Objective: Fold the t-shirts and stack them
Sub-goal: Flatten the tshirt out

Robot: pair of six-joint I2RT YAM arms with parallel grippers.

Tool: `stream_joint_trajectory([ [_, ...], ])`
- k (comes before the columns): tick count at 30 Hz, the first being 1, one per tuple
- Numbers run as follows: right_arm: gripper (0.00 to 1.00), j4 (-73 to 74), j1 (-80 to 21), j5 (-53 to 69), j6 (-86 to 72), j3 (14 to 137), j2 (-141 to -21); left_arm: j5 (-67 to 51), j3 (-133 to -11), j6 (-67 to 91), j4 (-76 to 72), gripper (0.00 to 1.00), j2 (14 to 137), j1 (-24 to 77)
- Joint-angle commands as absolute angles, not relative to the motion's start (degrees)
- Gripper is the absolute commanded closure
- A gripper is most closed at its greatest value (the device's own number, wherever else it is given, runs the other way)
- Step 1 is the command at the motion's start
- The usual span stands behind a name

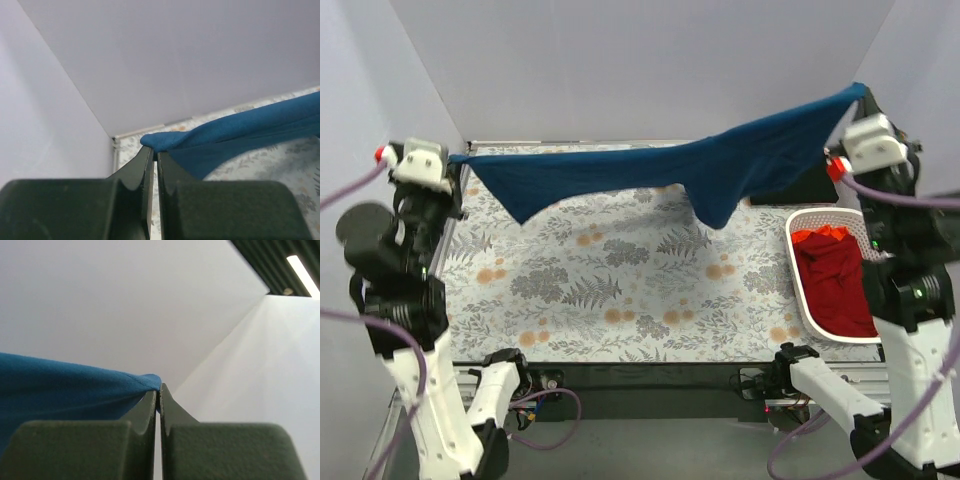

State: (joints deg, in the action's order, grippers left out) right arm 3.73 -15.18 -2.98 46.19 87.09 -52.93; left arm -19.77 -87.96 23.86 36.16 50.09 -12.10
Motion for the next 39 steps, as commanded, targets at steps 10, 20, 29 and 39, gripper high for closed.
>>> stream_joint_trajectory([
  [10, 0.99, 1.85, -15.12, -2.99, 50.17, 97.29, -50.88, -8.09, -92.63, 21.71, 36.21, 1.00, 44.38, -12.48],
  [20, 0.99, -7.56, -15.03, 1.47, 59.41, 85.54, -65.83, -18.89, -85.72, 21.97, 44.56, 1.00, 51.50, -12.48],
  [29, 0.99, -18.00, -14.85, 8.96, 59.33, 65.66, -77.76, -19.95, -61.88, 24.17, 35.34, 1.00, 59.66, -12.39],
  [39, 0.99, -19.69, -15.56, 5.80, 57.30, 83.57, -106.50, -15.38, -76.69, 27.60, 27.24, 1.00, 97.59, -10.28],
])
